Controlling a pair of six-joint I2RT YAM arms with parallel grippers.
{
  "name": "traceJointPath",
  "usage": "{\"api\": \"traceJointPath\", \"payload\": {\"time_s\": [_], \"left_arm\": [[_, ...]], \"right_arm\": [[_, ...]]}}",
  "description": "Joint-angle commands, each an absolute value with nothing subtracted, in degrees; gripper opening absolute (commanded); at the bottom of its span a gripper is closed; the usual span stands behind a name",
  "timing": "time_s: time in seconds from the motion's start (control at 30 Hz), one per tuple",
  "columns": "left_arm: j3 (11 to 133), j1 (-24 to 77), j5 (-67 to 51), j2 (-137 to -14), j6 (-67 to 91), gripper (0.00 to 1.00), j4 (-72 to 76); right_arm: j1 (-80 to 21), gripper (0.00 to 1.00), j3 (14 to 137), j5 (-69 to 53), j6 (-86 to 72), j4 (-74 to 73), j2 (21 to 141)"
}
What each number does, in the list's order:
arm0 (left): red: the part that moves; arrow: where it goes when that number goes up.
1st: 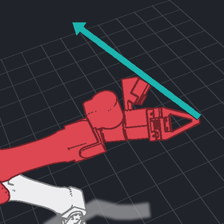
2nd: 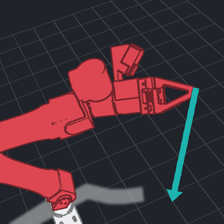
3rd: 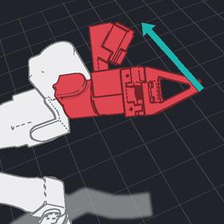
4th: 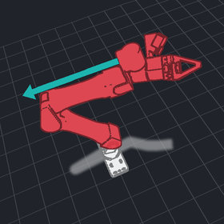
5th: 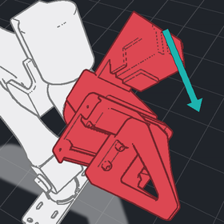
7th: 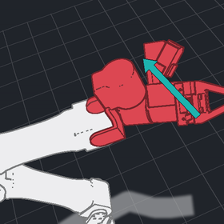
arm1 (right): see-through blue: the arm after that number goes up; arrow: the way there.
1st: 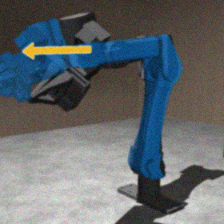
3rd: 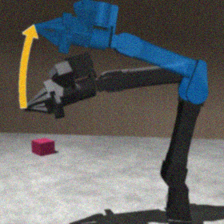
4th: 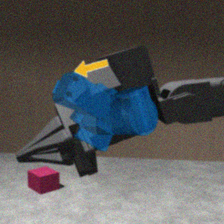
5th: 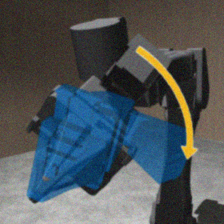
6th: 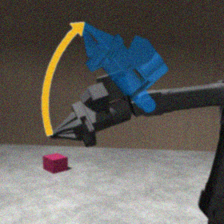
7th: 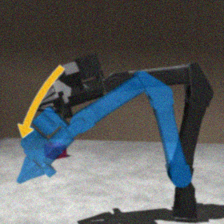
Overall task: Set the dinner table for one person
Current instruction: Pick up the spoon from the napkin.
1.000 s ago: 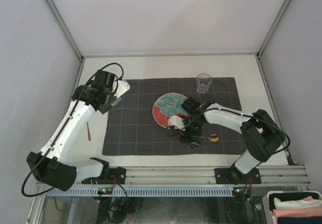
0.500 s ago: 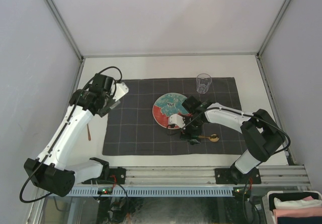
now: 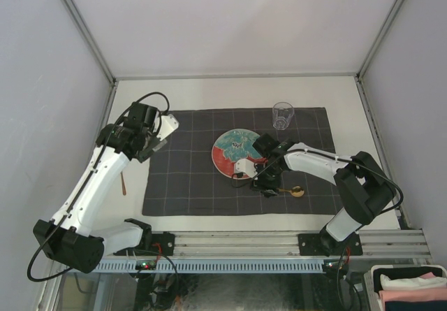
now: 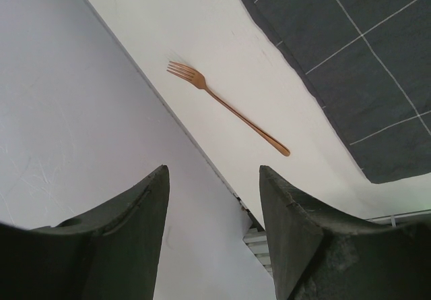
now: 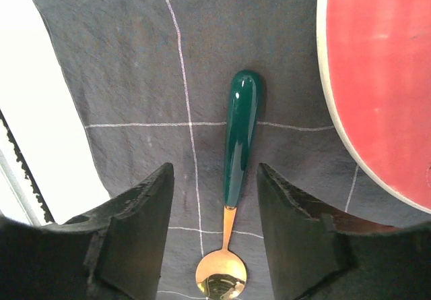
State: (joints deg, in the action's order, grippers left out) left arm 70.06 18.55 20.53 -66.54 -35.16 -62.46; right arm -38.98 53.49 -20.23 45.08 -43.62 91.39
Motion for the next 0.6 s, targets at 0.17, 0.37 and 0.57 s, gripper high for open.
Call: {"api": "traceJointPath", "payload": {"time_s": [0.17,0.37,0.57], "left_arm": [[69.22,18.14,19.08,-65.15,-34.28,0.6,-62.05],[68.99,18.19,18.39,-65.13,-33.78,0.6,-62.21],[69.17,18.18,18.19,-64.7,-33.49,0.6,-62.87]], "right_arm": [[-38.76,0.44,54.04,-20.57,44.94,-44.25,90.15],[-38.76,0.35,54.06,-20.58,44.91,-44.86,90.24],[-38.93,0.24,54.09,-20.83,44.88,-44.66,90.41]]}}
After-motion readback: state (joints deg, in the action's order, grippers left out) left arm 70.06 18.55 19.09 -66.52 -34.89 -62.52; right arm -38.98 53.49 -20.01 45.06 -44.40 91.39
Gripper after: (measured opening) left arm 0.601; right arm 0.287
